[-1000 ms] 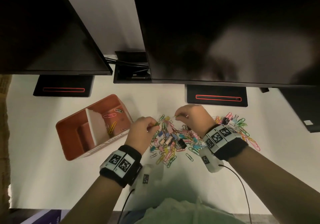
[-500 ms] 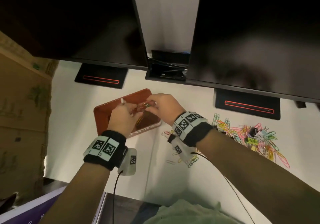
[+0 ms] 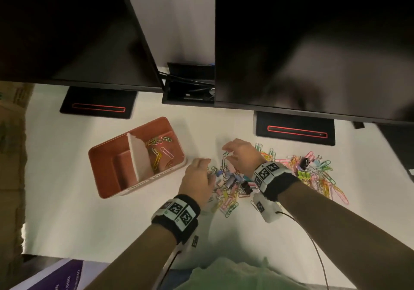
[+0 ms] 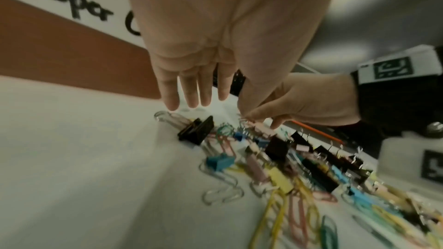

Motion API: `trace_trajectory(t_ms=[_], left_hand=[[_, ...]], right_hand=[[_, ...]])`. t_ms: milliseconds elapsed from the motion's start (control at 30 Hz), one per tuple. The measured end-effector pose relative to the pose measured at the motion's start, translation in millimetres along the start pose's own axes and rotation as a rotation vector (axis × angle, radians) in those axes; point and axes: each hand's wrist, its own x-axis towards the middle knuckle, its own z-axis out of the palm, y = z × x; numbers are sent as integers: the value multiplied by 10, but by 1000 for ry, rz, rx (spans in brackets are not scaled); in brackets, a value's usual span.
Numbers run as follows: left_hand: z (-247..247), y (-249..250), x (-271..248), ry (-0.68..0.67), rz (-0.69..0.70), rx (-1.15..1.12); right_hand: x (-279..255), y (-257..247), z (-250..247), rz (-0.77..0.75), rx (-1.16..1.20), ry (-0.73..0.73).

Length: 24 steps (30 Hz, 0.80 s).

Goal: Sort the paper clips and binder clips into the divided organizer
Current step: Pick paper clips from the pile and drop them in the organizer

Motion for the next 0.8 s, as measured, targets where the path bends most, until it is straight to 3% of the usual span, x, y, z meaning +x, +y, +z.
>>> trace_trajectory(t_ms=[200,467,600,800], left_hand=[[120,-84,82,9,-16,159],[129,-82,184,5,-150,46],[129,-72,224,-11,-153,66],[112,-14,252,-14,-155,124]], right_hand=[[-94,230,-82,17,-60,-7],[128,10,-110,-27,-77,-172],[99,73,-174,-19,-114,-226],[-31,39,-60,-69,-249,-194]])
